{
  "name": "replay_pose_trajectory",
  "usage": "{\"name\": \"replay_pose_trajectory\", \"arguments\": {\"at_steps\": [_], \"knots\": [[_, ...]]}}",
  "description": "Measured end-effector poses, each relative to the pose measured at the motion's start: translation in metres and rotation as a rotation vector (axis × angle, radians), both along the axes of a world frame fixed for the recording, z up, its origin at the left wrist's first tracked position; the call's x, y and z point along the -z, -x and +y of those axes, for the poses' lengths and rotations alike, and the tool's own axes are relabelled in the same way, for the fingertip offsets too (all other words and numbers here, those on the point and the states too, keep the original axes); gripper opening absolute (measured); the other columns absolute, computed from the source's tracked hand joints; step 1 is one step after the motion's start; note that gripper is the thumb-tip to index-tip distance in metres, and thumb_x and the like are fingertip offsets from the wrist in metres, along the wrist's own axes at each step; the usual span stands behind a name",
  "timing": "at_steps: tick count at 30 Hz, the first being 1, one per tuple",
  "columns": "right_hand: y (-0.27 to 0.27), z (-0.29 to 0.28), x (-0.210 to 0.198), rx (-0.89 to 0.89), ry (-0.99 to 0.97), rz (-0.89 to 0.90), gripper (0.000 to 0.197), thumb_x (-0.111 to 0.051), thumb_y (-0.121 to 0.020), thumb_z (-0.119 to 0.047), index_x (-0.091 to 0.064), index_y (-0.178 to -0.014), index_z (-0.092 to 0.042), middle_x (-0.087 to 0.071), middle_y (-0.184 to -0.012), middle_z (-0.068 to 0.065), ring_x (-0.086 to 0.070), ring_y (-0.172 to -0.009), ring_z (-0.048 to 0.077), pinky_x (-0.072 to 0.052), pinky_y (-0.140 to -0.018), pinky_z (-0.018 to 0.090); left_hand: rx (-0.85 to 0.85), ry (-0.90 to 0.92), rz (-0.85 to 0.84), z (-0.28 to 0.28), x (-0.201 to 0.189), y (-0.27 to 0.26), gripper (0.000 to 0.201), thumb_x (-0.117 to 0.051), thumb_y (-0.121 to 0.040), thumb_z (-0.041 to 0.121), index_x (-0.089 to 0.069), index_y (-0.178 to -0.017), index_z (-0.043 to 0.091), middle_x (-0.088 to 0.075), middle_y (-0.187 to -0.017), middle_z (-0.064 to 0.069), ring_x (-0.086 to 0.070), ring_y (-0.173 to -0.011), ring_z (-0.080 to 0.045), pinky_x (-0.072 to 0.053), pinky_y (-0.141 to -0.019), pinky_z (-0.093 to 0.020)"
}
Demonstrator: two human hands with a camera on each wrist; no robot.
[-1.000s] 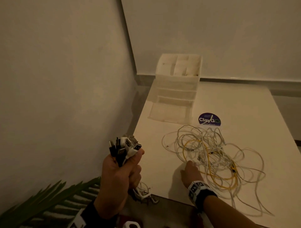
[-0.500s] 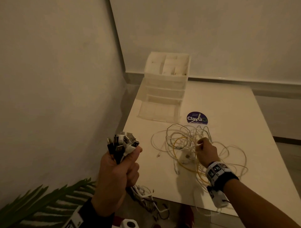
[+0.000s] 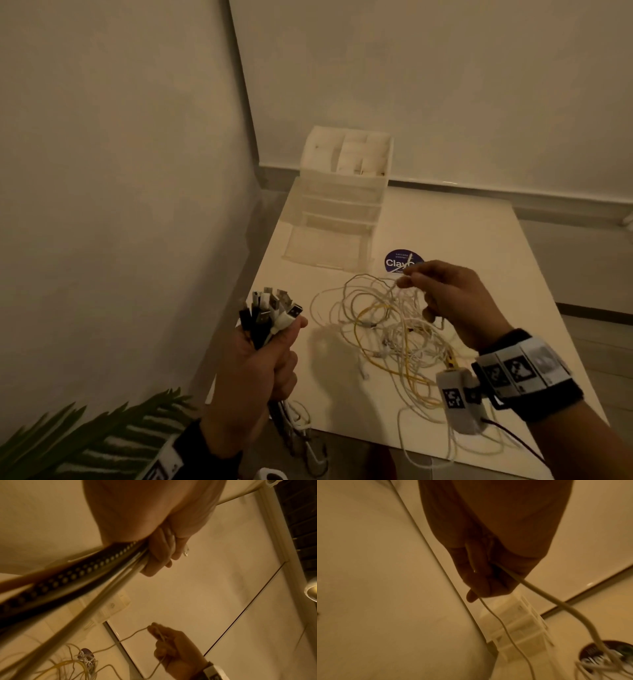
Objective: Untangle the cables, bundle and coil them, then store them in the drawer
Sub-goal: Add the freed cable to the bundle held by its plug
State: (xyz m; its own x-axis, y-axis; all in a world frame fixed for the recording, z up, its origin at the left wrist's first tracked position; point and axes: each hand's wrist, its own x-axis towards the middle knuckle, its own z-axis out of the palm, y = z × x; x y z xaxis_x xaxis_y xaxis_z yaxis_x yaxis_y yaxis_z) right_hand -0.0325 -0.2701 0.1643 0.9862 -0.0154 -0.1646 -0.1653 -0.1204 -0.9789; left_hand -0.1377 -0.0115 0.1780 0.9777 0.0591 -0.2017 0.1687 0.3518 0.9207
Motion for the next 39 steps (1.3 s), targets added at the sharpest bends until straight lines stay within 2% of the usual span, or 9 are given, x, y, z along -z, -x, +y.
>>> {"name": "replay_pose_trajectory", "arguments": {"at_steps": [6, 10, 17, 21, 27, 33, 35, 36, 39], "knots": [[0.017, 0.017, -0.042, -0.007, -0.013, -0.287, 0.014, -0.059, -0.091, -0.002, -0.068, -0.098, -0.009, -0.075, -0.09, 0.006, -0.063, -0.071, 0.014, -0.048, -0.047, 0.032, 0.096, 0.015, 0.059, -0.016, 0.0, -0.017, 0.031, -0.059, -0.084, 0.03, -0.06, -0.078, 0.0, -0.023, -0.051, -0.004, -0.017, -0.041, -0.011, -0.02, -0.041, -0.018], [0.047, 0.03, -0.051, -0.198, -0.029, -0.366, 0.033, -0.052, -0.091, 0.003, -0.059, -0.119, -0.014, -0.07, -0.116, -0.001, -0.069, -0.083, 0.024, -0.053, -0.049, 0.036, 0.125, 0.081, 0.152, -0.02, -0.001, -0.035, 0.035, -0.056, -0.089, 0.032, -0.064, -0.077, 0.0, -0.048, -0.062, -0.011, -0.027, -0.045, -0.013, -0.021, -0.04, -0.017], [0.091, 0.043, -0.025, -0.425, 0.383, -0.325, 0.056, -0.057, -0.092, -0.007, -0.054, -0.122, -0.055, -0.063, -0.116, -0.032, -0.065, -0.056, 0.016, -0.057, -0.061, 0.028, 0.144, 0.327, 0.137, -0.022, -0.011, -0.04, 0.036, -0.053, -0.089, 0.035, -0.063, -0.101, 0.003, -0.069, -0.106, -0.017, -0.038, -0.046, -0.009, -0.022, -0.037, -0.018], [0.105, 0.049, -0.012, -0.432, 0.412, -0.245, 0.056, -0.058, -0.092, -0.007, -0.057, -0.117, -0.056, -0.06, -0.111, -0.041, -0.065, -0.066, 0.005, -0.055, -0.061, 0.022, 0.082, 0.423, 0.126, -0.015, -0.015, -0.043, 0.034, -0.052, -0.088, 0.035, -0.061, -0.103, 0.005, -0.07, -0.091, -0.013, -0.036, -0.044, -0.007, -0.024, -0.036, -0.017], [0.124, 0.047, 0.013, -0.509, 0.382, -0.073, 0.042, -0.062, -0.091, -0.015, -0.066, -0.101, -0.056, -0.065, -0.099, -0.039, -0.059, -0.098, -0.018, -0.047, -0.09, 0.008, -0.029, 0.33, 0.049, 0.002, -0.015, -0.051, 0.022, -0.058, -0.081, 0.033, -0.06, -0.088, 0.012, -0.063, -0.069, -0.004, -0.038, -0.053, -0.007, -0.023, -0.04, -0.019], [0.136, 0.029, 0.039, -0.557, 0.365, 0.156, 0.032, -0.071, -0.084, -0.022, -0.069, -0.094, -0.052, -0.072, -0.095, -0.022, -0.067, -0.091, 0.0, -0.05, -0.092, 0.019, -0.042, 0.075, -0.061, 0.02, -0.017, -0.05, 0.027, -0.054, -0.084, 0.034, -0.058, -0.092, 0.009, -0.063, -0.064, -0.006, -0.043, -0.056, -0.012, -0.024, -0.042, -0.024], [0.137, 0.018, 0.064, -0.551, 0.393, 0.206, 0.014, -0.079, -0.065, -0.04, -0.078, -0.078, -0.035, -0.077, -0.088, -0.004, -0.07, -0.088, 0.014, -0.046, -0.1, 0.039, -0.023, 0.027, -0.083, 0.019, -0.018, -0.048, 0.027, -0.053, -0.084, 0.034, -0.058, -0.091, 0.009, -0.065, -0.065, -0.006, -0.044, -0.057, -0.013, -0.025, -0.042, -0.024], [0.136, 0.014, 0.07, -0.561, 0.406, 0.196, 0.028, -0.078, -0.052, -0.05, -0.079, -0.073, -0.031, -0.077, -0.084, 0.001, -0.07, -0.087, 0.019, -0.044, -0.101, 0.044, -0.013, -0.003, -0.097, 0.016, -0.018, -0.046, 0.026, -0.052, -0.083, 0.034, -0.058, -0.089, 0.009, -0.065, -0.064, -0.006, -0.044, -0.056, -0.014, -0.026, -0.042, -0.024], [0.135, 0.026, 0.061, -0.515, 0.329, 0.16, 0.019, -0.075, -0.061, -0.045, -0.076, -0.079, -0.041, -0.075, -0.086, -0.008, -0.07, -0.089, 0.011, -0.05, -0.095, 0.026, -0.041, -0.107, -0.144, 0.008, -0.016, -0.041, 0.026, -0.049, -0.086, 0.032, -0.058, -0.083, 0.008, -0.061, -0.055, -0.003, -0.05, -0.055, -0.016, -0.038, -0.053, -0.027]]}}
